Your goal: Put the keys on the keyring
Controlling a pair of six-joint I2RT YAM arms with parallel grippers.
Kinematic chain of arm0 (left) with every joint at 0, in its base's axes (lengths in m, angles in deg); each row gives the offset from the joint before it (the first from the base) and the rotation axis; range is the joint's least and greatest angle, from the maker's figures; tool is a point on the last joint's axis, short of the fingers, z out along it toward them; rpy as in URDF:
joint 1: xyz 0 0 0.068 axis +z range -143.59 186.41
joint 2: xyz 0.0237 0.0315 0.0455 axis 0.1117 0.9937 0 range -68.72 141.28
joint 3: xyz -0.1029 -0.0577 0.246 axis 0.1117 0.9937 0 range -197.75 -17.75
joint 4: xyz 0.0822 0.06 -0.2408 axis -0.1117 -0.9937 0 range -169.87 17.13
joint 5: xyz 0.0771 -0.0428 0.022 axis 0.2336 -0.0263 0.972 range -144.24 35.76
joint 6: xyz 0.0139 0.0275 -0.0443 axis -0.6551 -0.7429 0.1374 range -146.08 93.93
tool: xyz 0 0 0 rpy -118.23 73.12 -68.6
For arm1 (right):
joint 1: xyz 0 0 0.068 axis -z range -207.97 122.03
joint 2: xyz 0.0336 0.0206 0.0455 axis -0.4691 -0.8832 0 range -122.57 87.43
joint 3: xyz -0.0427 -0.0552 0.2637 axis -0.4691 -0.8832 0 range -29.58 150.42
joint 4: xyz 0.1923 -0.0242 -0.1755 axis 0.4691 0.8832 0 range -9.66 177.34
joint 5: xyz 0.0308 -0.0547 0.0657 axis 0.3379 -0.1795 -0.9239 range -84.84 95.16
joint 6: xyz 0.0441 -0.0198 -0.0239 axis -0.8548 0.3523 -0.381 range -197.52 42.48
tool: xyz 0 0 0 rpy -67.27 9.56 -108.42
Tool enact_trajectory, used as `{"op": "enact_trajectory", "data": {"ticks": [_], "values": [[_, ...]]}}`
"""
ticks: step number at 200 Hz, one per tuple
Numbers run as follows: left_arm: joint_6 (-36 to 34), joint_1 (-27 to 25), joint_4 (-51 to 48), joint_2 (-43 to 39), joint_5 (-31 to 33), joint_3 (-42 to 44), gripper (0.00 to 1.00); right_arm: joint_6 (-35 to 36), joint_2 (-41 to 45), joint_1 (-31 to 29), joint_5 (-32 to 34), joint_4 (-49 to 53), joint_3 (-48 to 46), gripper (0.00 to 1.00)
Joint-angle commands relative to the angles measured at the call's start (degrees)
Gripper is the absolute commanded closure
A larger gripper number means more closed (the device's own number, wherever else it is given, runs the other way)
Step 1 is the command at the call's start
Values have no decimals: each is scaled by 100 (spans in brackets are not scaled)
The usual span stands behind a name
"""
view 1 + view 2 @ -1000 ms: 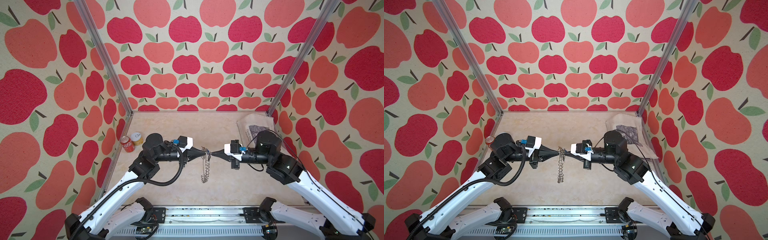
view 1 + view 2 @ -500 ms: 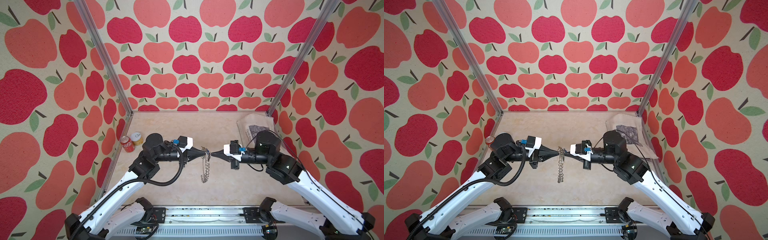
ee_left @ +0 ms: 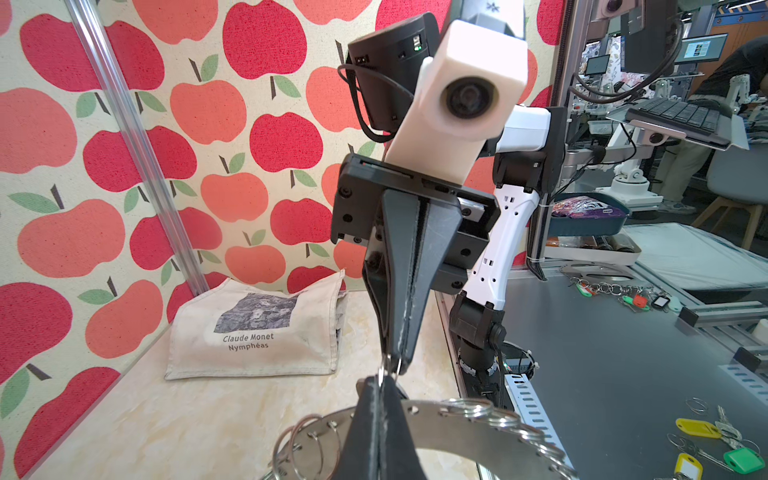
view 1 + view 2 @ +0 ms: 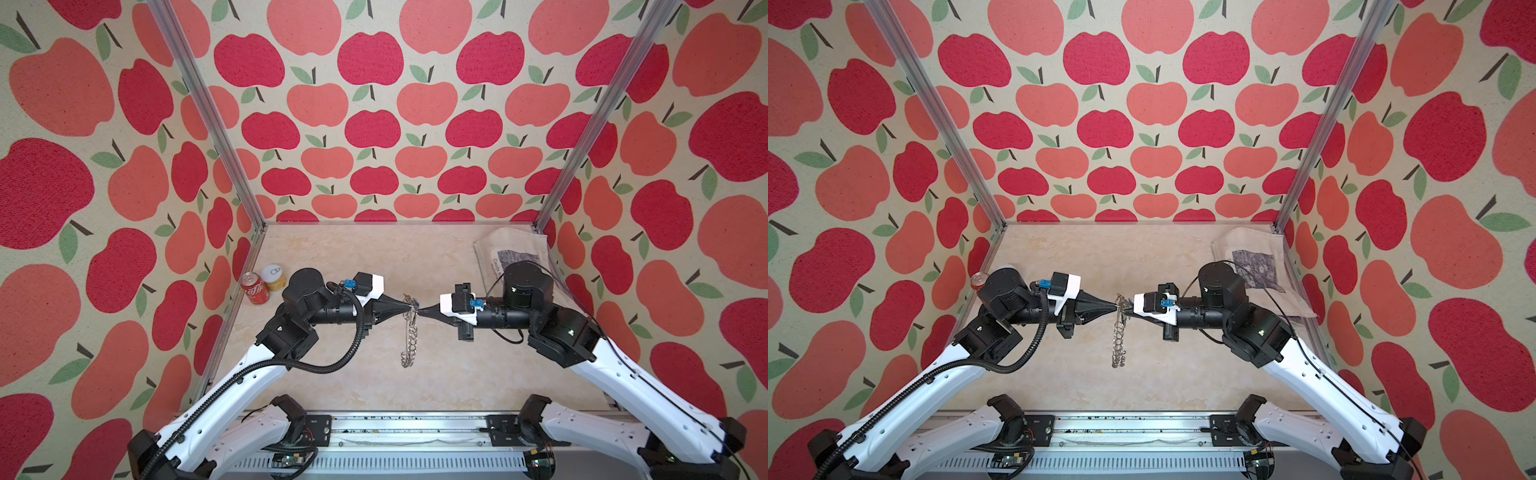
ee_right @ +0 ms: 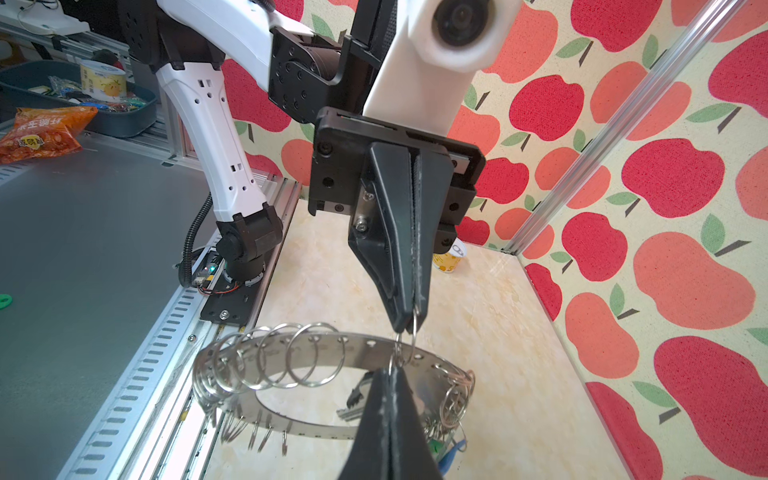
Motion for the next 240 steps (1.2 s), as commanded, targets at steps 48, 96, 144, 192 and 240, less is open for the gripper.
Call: {"op": "enact_trajectory", "data": {"ticks": [48, 96, 144, 192, 240], "values": [[441, 162, 910, -162, 286, 144, 100, 123, 28, -123, -103, 319, 107, 100], [608, 230, 1127, -180, 323, 192, 100, 122, 37, -177, -51, 314, 88, 100], [692, 199, 1018, -76, 94, 84, 100, 151, 440, -241, 889, -485, -182, 100], [630, 84, 715, 14, 54, -124, 100, 485, 364, -590, 1593, -463, -118, 100], [483, 13, 503, 14, 192, -213, 100, 757, 292, -934, 2374, -386, -20, 100]]}}
